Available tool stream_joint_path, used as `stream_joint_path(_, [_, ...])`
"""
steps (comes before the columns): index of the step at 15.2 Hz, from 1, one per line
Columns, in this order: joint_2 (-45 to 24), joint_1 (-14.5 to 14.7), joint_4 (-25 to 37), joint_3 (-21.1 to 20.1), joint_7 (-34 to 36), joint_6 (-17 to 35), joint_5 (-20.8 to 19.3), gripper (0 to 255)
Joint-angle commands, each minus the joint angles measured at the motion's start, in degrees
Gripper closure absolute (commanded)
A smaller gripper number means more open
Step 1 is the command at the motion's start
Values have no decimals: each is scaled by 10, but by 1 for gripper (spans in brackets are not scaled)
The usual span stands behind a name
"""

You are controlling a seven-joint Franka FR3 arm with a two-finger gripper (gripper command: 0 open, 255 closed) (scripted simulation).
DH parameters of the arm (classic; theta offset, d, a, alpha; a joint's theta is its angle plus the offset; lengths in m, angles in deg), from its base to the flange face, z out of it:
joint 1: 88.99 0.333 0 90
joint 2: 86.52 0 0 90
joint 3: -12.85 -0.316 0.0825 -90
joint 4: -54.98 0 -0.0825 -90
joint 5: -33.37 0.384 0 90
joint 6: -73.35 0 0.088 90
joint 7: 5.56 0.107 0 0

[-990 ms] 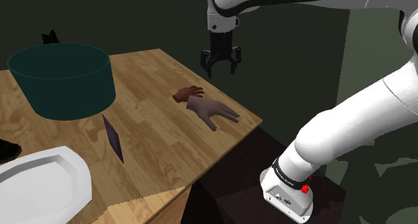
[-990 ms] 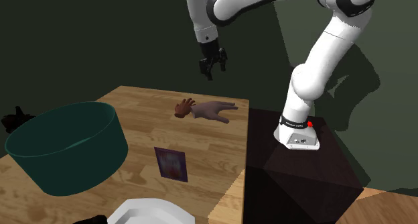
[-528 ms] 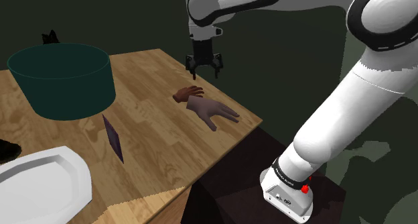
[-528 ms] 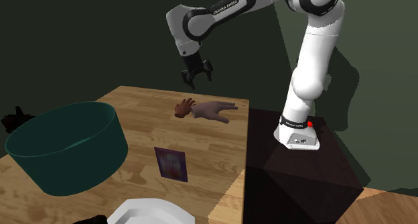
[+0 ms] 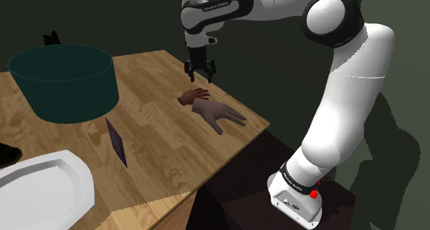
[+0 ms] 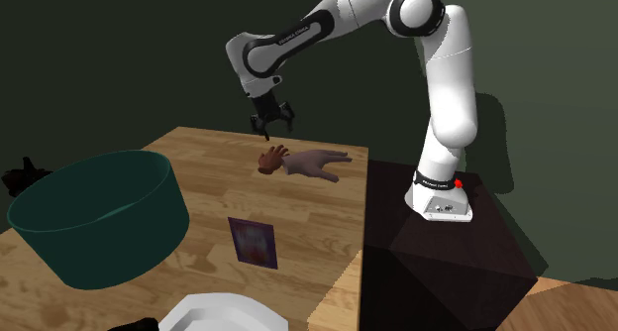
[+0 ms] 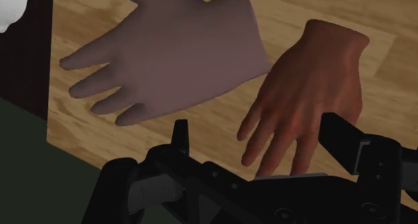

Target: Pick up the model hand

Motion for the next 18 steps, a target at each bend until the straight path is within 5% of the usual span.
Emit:
stream_joint_path(1, [-44, -1, 43, 13, 41, -4, -1, 0])
stream_joint_path(6, [-132, -5, 134, 42, 115, -16, 6, 0])
stream_joint_path(15, [-156, -4, 113, 44, 117, 29, 2, 0])
stream_joint_path(16, [-156, -5, 112, 44, 116, 30, 2, 255])
stream_joint_path(18, [-156, -5, 112, 44, 116, 30, 2, 255])
